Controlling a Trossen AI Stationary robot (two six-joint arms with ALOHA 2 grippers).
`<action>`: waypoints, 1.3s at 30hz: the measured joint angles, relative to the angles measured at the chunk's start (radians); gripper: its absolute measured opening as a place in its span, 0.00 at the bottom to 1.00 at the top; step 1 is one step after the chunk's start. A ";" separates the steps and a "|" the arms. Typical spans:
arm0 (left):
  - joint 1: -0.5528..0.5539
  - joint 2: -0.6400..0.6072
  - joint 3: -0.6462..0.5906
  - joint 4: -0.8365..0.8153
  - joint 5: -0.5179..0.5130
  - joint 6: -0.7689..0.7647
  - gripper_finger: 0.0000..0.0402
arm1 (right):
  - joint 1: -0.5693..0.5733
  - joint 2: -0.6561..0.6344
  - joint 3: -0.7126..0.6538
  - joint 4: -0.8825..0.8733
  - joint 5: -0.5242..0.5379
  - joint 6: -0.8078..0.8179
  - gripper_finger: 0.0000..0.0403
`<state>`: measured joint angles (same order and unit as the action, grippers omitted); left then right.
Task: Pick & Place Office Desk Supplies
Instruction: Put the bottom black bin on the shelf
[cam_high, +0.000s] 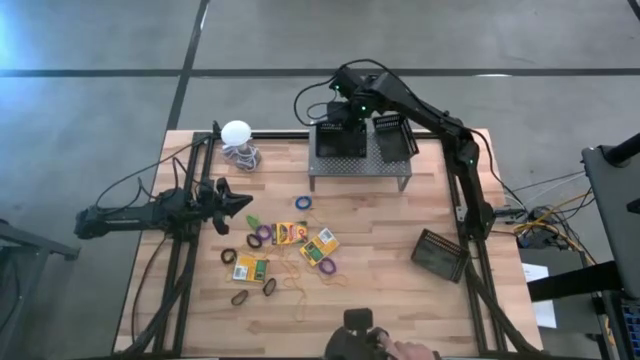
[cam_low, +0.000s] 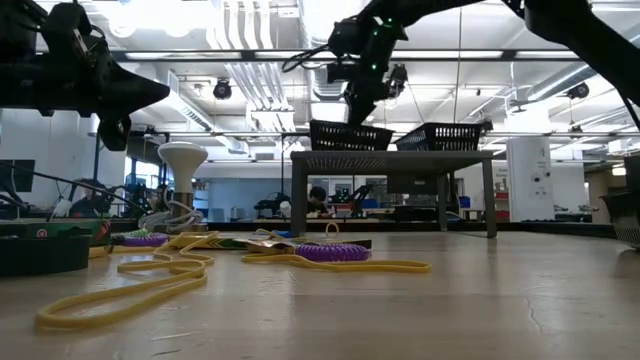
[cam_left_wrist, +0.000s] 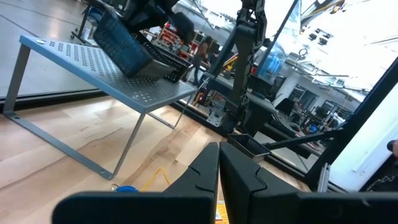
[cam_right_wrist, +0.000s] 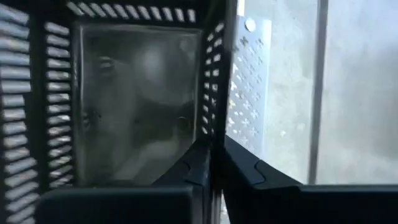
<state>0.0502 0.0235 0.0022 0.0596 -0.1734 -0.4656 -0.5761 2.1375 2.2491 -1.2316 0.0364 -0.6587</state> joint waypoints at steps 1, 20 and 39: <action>0.000 0.000 0.000 0.000 0.000 0.000 0.05 | -0.001 0.004 -0.004 0.006 0.015 -0.001 0.08; 0.000 0.000 0.000 -0.005 0.000 -0.008 0.05 | 0.066 -0.066 0.027 0.078 0.085 0.080 0.43; 0.000 0.000 0.000 -0.008 0.001 -0.007 0.05 | 0.224 -0.150 -0.329 0.093 0.038 0.202 0.21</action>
<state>0.0502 0.0235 0.0025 0.0513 -0.1728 -0.4728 -0.3516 1.9870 1.9205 -1.1385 0.0748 -0.4571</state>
